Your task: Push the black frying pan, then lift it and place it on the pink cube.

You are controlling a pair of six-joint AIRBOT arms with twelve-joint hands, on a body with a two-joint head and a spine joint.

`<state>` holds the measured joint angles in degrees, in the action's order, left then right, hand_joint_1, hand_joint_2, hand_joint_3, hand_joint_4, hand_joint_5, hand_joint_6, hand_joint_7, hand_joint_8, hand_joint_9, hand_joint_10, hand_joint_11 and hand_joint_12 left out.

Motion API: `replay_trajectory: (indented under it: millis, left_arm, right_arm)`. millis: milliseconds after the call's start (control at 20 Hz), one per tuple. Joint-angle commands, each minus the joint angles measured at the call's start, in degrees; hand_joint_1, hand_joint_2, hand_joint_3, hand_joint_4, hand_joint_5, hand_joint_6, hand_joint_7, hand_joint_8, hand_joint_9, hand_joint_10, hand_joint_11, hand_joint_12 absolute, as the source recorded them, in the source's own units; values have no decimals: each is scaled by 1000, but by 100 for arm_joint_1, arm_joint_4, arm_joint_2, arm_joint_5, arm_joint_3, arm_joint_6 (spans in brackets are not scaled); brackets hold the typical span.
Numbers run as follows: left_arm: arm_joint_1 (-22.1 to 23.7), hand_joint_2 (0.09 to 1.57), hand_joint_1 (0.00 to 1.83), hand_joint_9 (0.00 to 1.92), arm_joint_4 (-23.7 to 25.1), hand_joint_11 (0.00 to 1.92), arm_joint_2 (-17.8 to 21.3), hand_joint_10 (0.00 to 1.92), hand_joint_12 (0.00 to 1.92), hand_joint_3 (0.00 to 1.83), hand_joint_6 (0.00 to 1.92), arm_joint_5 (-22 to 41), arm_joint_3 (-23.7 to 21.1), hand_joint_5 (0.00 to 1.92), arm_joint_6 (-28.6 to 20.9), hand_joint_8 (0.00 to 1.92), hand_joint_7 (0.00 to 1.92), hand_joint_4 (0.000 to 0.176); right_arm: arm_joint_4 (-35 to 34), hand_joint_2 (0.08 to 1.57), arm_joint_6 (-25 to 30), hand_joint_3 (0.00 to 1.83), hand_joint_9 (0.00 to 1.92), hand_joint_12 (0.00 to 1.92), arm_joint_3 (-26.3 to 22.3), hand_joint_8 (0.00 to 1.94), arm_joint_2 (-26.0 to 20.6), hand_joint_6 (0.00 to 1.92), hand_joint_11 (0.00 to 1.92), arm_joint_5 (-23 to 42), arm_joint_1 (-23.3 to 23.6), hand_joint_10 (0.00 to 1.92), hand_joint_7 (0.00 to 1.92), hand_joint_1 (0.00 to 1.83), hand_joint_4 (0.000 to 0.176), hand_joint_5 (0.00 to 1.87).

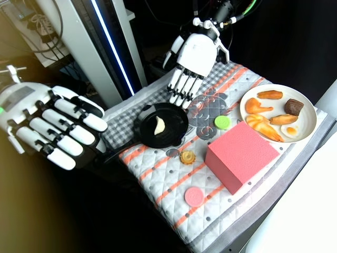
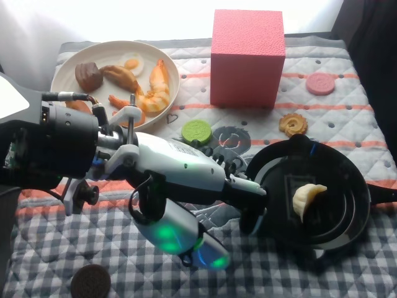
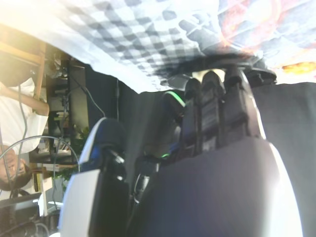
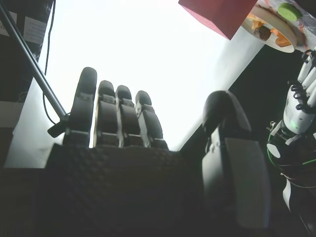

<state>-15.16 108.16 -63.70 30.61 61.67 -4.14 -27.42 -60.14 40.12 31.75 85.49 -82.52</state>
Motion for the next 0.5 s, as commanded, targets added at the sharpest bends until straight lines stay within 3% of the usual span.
replay_trajectory:
  millis: [0, 50, 100, 150, 200, 300, 450]
  left_arm:
    - [68, 1276, 340, 200, -320, 0, 6, 10, 233, 0, 1152, 23, 15, 9, 1, 7, 276, 0]
    - [67, 1260, 363, 187, -323, 0, 2, 3, 190, 0, 1203, 24, 15, 1, 3, 2, 271, 0]
    - [61, 1233, 382, 162, -331, 0, -6, 15, 251, 0, 894, 27, 16, 0, 10, 21, 228, 0]
    - [59, 1233, 382, 162, -345, 0, -10, 15, 251, 0, 894, 28, 16, 0, 22, 21, 228, 0]
    - [59, 1240, 297, 87, -370, 0, -20, 13, 49, 0, 461, 28, 19, 5, 48, 18, 133, 0]
    - [55, 1230, 337, 40, -413, 0, -47, 4, 1, 0, 96, 22, 40, 37, 82, 1, 78, 0]
    - [40, 1165, 442, 0, -448, 0, -69, 0, 0, 0, 20, 9, 59, 8, 93, 1, 6, 0]
  right_arm:
    - [-64, 1255, 14, 0, 0, 315, 34, 0, -42, 0, 0, 728, 3, 0, 0, 351, 31, 0]
    - [-64, 1251, 14, 0, 0, 326, 34, 0, -42, 0, 0, 729, 3, 0, 0, 331, 39, 0]
    - [-64, 1252, 14, 0, 0, 386, 33, 0, -42, 0, 0, 729, 3, 0, 0, 317, 38, 0]
    - [-64, 1252, 14, 0, 0, 386, 33, 0, -42, 0, 0, 729, 3, 0, 0, 317, 38, 0]
    - [-64, 1253, 14, 0, 6, 513, 33, 0, -42, 0, 0, 730, 3, 2, 0, 328, 29, 0]
    - [-64, 1262, 14, 1, 0, 484, 33, 0, -42, 0, 0, 735, 3, 0, 0, 361, 21, 0]
    - [-64, 1263, 16, 2, 10, 548, 32, 0, -42, 0, 0, 737, 3, 3, 0, 348, 4, 0]
